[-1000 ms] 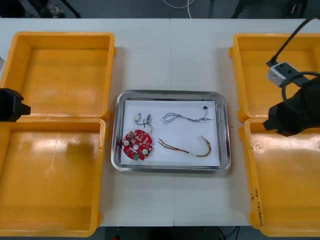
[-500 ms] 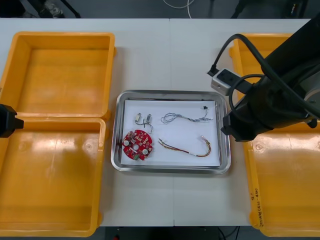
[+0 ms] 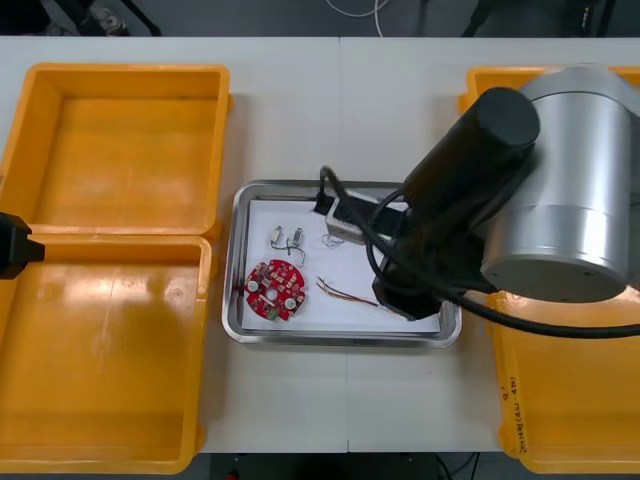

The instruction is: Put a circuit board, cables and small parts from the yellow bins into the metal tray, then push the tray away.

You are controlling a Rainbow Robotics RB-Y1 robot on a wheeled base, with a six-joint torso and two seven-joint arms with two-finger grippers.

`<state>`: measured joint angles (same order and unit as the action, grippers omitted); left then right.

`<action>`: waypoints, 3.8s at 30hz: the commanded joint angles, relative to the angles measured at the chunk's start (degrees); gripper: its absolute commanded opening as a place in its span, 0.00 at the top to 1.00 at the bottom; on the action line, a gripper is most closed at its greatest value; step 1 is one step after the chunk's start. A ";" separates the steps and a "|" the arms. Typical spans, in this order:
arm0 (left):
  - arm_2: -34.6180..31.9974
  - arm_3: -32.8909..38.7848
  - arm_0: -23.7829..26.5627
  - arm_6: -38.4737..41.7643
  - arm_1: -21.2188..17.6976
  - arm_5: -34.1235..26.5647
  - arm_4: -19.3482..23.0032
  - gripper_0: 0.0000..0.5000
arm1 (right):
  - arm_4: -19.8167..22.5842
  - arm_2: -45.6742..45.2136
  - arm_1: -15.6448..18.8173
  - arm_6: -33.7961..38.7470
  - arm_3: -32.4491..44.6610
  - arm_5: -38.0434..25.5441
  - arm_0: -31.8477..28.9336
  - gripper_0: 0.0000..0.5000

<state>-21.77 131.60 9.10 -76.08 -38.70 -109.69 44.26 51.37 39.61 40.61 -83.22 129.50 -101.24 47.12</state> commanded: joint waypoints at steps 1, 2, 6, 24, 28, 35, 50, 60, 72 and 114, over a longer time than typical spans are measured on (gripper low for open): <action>-0.82 1.82 -1.02 -4.08 -0.14 -0.31 -0.41 0.00 | -0.92 3.29 -1.76 -8.09 -1.62 1.22 2.98 0.00; -0.82 1.82 -1.02 -4.08 -0.14 -0.31 -0.41 0.00 | -0.92 3.81 -1.67 -9.06 -1.80 1.40 3.16 0.00; -0.82 1.82 -1.02 -4.08 -0.14 -0.31 -0.41 0.00 | -2.68 7.59 -1.67 -13.02 -1.97 2.72 3.77 0.00; -0.82 1.82 -1.02 -4.08 -0.14 -0.31 -0.41 0.00 | -14.63 19.02 -7.56 -14.33 -6.37 4.83 1.84 0.00; -0.82 1.82 -1.02 -4.08 -0.14 -0.31 -0.41 0.00 | -17.18 19.54 -9.05 -14.60 -6.72 5.27 -0.09 0.00; -0.82 1.82 -1.02 -4.08 -0.14 -0.31 -0.41 0.00 | -21.84 22.88 -10.11 -14.60 -8.56 8.08 -2.29 0.00; -0.82 1.82 -1.02 -4.08 -0.14 -0.31 -0.41 0.00 | -27.03 26.49 -11.69 -14.69 -11.03 9.75 -5.98 0.00; -0.82 1.82 -1.02 -4.08 -0.14 -0.31 -0.41 0.00 | -28.43 27.10 -13.10 -14.60 -12.78 9.92 -5.98 0.00; -0.82 1.82 -1.02 -4.08 -0.14 -0.31 -0.41 0.00 | -29.49 27.89 -13.36 -14.60 -14.80 12.83 -6.25 0.19; -0.82 1.82 -1.02 -4.08 -0.14 -0.31 -0.41 0.00 | -30.54 26.14 -13.01 -14.07 -21.22 16.43 1.22 1.00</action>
<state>-21.77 131.62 9.09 -76.08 -38.70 -109.69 44.25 20.34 66.63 28.29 -96.60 109.91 -85.85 45.55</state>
